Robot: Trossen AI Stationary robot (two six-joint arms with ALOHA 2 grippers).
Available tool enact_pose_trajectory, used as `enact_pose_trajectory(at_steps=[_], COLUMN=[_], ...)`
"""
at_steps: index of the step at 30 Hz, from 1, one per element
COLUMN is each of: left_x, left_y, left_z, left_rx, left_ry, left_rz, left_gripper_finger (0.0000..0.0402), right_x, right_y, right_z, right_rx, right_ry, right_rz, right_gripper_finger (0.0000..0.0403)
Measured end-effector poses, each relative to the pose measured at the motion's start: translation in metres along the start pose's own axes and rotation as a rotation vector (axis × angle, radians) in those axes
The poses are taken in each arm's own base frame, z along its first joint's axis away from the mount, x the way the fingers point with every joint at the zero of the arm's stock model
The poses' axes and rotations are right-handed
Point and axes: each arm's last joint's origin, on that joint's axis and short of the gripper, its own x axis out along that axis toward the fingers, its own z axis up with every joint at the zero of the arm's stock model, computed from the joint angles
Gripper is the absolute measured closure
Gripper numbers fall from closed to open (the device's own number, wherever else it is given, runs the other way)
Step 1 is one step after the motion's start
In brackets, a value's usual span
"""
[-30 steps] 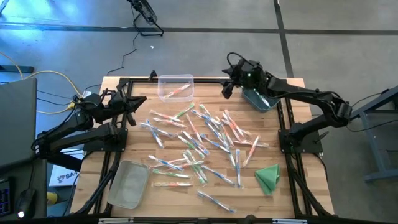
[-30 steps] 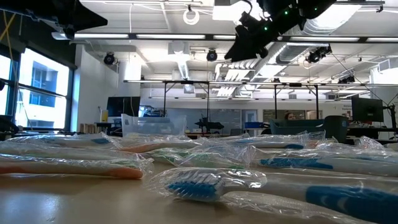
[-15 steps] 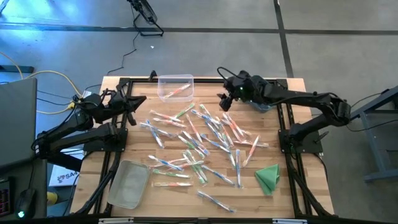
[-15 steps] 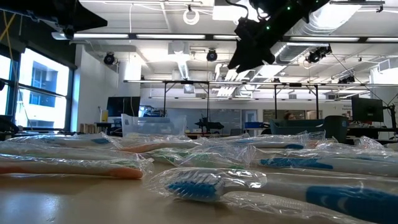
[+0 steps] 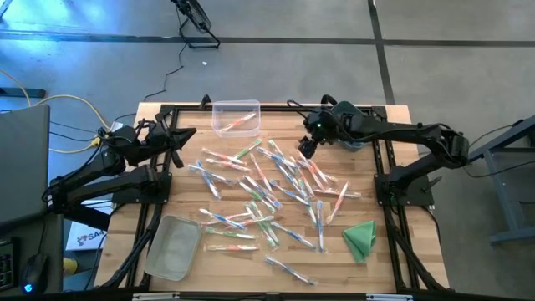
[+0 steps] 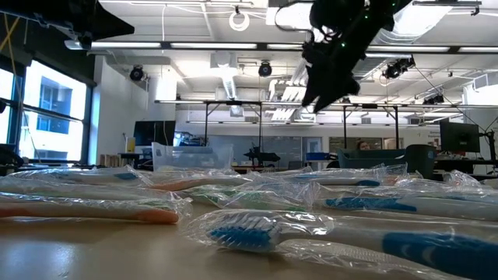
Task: Pick & Place Toothbrushes
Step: Put the orange toothbrush into the transparent bin
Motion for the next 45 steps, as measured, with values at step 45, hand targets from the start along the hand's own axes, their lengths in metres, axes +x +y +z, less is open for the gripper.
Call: enact_pose_trajectory(at_steps=[45], left_x=[0.000], left_y=[0.000], left_z=[-0.007], left_rx=[0.007], left_ry=[0.076], left_rz=[0.000], left_gripper_finger=[0.0401], right_x=[0.069], right_y=[-0.004], right_z=[-0.080], right_rx=[0.238], right_ry=[0.593], right_rz=[-0.077], right_gripper_finger=[0.0230])
